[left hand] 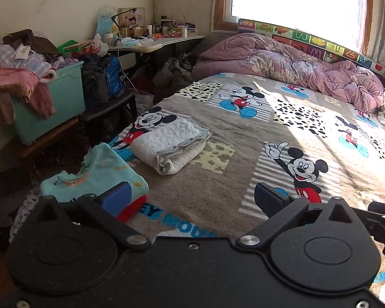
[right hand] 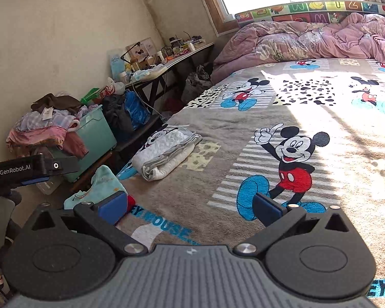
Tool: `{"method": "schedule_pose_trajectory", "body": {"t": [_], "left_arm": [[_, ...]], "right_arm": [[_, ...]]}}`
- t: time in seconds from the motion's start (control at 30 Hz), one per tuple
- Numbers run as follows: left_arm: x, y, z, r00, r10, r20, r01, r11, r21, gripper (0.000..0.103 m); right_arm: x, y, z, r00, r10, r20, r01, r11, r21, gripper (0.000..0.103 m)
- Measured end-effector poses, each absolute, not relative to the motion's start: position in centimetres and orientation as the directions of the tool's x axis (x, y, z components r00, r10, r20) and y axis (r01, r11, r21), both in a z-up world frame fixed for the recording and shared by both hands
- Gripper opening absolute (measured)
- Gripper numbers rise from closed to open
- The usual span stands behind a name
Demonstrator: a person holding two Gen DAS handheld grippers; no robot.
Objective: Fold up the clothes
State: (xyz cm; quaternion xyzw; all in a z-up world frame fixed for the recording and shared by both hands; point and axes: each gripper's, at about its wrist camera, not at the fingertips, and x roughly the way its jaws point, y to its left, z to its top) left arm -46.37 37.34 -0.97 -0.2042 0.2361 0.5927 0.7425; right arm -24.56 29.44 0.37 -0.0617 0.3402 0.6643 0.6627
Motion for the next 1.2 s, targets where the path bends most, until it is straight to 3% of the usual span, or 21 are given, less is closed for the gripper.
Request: {"method": "schedule_pose_trajectory", "body": {"t": [0.13, 0.23, 0.47, 1.07, 1.2], "left_arm": [[-47.9, 40.0, -1.3, 0.121, 0.796, -0.593, -0.990, 0.142, -0.010, 0.103], [-47.9, 41.6, -2.3, 0.006, 0.823, -0.568, -0.993, 0.072, 0.094, 0.103], [-49.1, 42.4, -4.5, -0.038, 0.787, -0.616, -0.986, 0.071, 0.150, 0.103], [-50.0, 42.2, -4.7, -0.023, 0.772, -0.635, -0.994, 0.050, 0.096, 0.103], [-50.4, 41.9, -4.5, 0.025, 0.767, -0.642, -0.998, 0.053, 0.023, 0.103]], "right_arm": [[-26.7, 33.9, 0.5, -0.078, 0.811, -0.580, -0.947, 0.121, 0.297, 0.103], [-27.9, 37.1, -0.1, -0.039, 0.805, -0.592, -0.953, 0.148, 0.264, 0.103], [-31.2, 42.0, -2.0, 0.028, 0.792, -0.610, -0.977, 0.151, 0.152, 0.103], [-34.5, 43.6, -3.4, 0.019, 0.756, -0.654, -0.986, 0.123, 0.113, 0.102], [-34.0, 43.1, -3.2, 0.018, 0.759, -0.650, -0.985, 0.126, 0.120, 0.103]]}}
